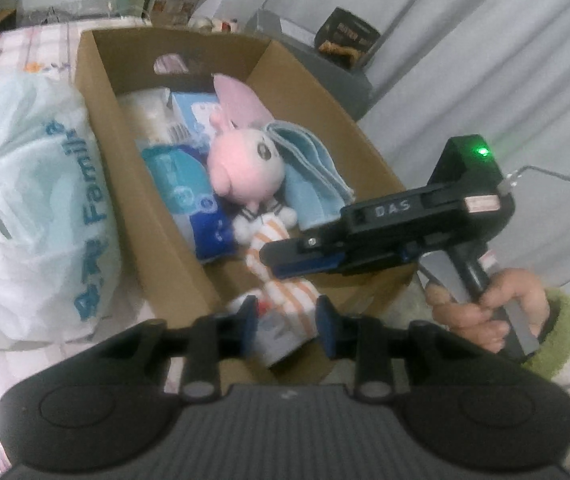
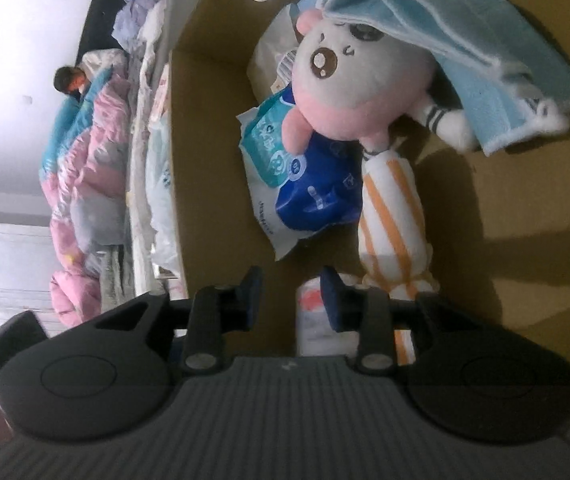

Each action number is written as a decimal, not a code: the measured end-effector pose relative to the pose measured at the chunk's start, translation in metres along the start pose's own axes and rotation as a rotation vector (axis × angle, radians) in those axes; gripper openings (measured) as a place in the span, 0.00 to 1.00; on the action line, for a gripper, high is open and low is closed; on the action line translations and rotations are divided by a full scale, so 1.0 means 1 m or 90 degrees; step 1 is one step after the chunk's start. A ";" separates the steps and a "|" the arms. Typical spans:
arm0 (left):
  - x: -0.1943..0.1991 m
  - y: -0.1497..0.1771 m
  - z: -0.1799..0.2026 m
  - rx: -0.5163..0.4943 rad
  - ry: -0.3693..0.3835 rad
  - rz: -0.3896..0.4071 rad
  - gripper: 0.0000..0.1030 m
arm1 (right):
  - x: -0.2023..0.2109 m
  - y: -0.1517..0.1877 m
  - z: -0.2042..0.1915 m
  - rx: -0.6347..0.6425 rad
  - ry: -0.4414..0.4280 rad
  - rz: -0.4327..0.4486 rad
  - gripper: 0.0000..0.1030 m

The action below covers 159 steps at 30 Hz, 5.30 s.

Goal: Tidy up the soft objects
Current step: 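Lower the white cup into the box and open the left gripper, then grasp the small white box with the left gripper, then grasp the green scrunchie with the right gripper while the left gripper holds the white box, then carry the scrunchie over the box with the right gripper while the left gripper holds the white box, then lower the scrunchie into the box and open the right gripper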

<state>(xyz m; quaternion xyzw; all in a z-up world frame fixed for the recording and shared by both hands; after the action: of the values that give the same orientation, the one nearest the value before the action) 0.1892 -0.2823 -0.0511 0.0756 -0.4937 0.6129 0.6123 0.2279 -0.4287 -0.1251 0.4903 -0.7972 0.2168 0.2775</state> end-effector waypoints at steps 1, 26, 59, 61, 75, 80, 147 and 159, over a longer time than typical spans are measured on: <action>0.003 -0.002 -0.001 0.000 0.002 0.006 0.30 | -0.001 -0.002 -0.001 0.002 0.002 0.002 0.31; 0.153 0.026 -0.124 -0.014 -0.229 0.238 0.71 | -0.006 -0.004 -0.086 0.162 0.063 0.024 0.48; 0.100 0.028 -0.268 0.043 -0.296 0.199 0.46 | -0.309 -0.102 -0.300 0.400 0.105 -0.028 0.84; 0.101 0.029 -0.270 0.050 -0.290 0.199 0.34 | -0.330 -0.111 -0.297 0.411 0.123 -0.029 0.84; 0.116 0.031 -0.276 0.069 -0.295 0.204 0.26 | -0.385 -0.114 -0.266 0.489 0.261 -0.055 0.52; 0.127 0.033 -0.273 0.075 -0.308 0.214 0.26 | -0.382 -0.115 -0.269 0.493 0.254 -0.046 0.23; 0.080 0.002 -0.045 -0.086 -0.100 0.220 0.26 | 0.091 -0.027 -0.015 0.261 0.275 0.231 0.21; 0.080 0.005 -0.044 -0.090 -0.100 0.218 0.26 | 0.060 -0.020 -0.030 0.260 0.224 0.176 0.27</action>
<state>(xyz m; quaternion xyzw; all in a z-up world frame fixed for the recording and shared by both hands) 0.1881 -0.1961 -0.0199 -0.0054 -0.5872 0.6641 0.4626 0.2309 -0.4578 -0.0616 0.3775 -0.7361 0.4898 0.2751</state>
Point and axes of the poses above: each gripper's, at about its wrist camera, not at the fingertips, and x roughly against the way its jaws point, z to its right, y to its underside, the point moved 9 cm from there along -x, roughly the way its jaws point, and after that the axes turned 4 degrees about z, right-handed, at the moved point
